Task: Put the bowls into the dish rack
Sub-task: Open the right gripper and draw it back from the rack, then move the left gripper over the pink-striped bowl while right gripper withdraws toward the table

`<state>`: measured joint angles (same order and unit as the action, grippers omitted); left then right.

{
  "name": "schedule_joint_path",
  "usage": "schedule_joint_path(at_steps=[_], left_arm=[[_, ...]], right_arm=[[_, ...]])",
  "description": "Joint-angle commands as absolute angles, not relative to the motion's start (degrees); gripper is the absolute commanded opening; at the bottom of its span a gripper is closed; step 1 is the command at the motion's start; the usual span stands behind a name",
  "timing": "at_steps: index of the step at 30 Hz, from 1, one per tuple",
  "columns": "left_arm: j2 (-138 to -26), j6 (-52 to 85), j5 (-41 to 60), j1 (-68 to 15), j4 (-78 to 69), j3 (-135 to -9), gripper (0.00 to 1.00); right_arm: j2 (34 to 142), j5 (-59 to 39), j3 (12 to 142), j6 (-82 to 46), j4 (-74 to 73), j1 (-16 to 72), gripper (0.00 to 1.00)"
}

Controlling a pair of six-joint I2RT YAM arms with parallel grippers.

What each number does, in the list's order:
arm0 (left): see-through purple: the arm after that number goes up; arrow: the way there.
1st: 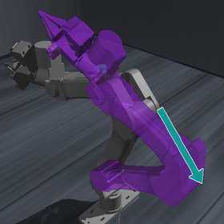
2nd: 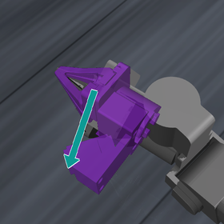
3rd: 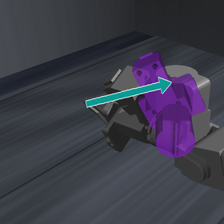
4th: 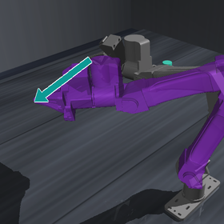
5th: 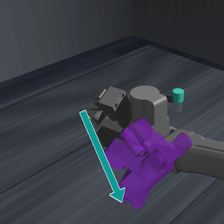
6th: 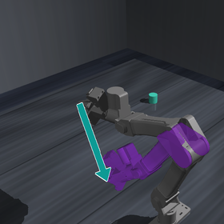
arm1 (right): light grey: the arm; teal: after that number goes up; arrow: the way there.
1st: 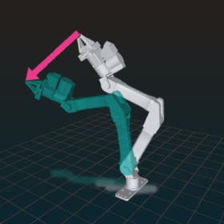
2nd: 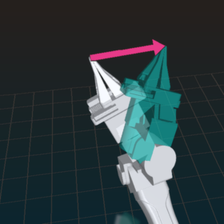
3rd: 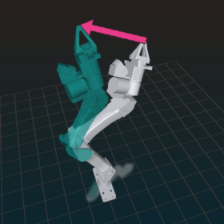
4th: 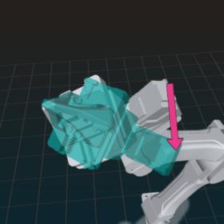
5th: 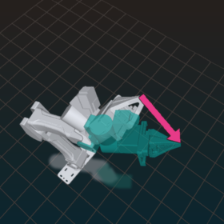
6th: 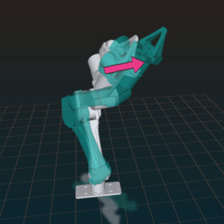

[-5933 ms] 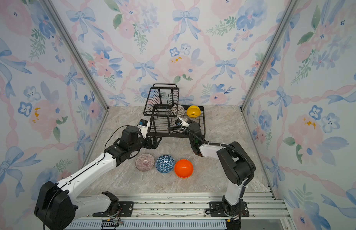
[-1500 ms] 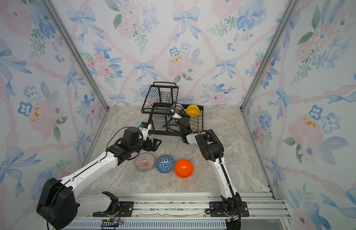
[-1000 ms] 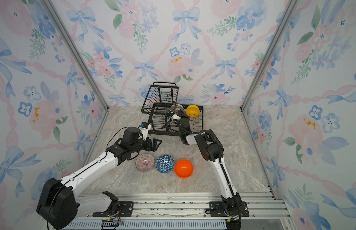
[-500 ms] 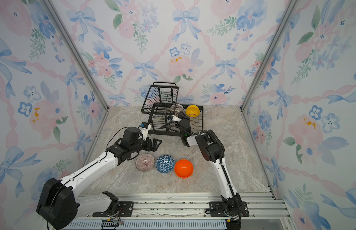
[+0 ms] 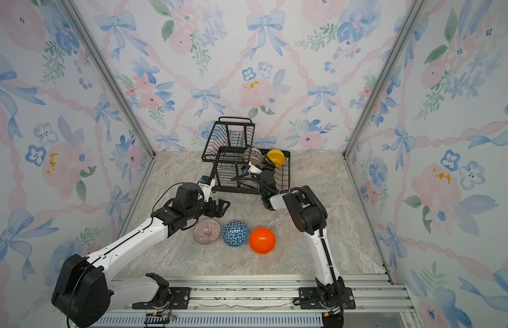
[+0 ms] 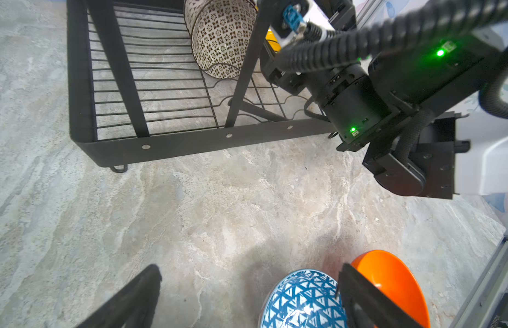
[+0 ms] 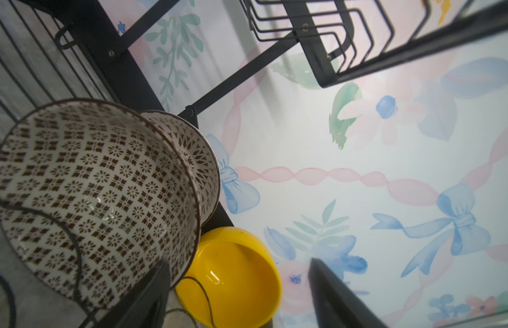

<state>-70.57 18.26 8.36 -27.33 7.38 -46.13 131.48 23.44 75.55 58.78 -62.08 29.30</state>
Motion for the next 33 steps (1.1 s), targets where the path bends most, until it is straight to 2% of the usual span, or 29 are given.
schedule_joint_path(at_steps=[1,4,7,33], left_arm=[[-69.4,18.8,7.9,-27.0,6.9,-45.3,0.98],[-69.4,18.7,8.0,-27.0,6.7,-45.2,0.98],[-69.1,18.6,7.8,-27.0,6.6,-45.0,0.98],[-66.6,19.0,4.9,-27.0,6.2,-42.9,0.98]], right_arm=[[128.3,24.4,73.5,59.0,-65.2,29.2,0.96],[127.2,24.7,71.8,59.9,-66.0,29.3,1.0],[126.2,24.8,70.2,59.9,-66.0,29.2,0.97],[114.1,24.2,59.7,58.0,-59.3,28.6,0.97]])
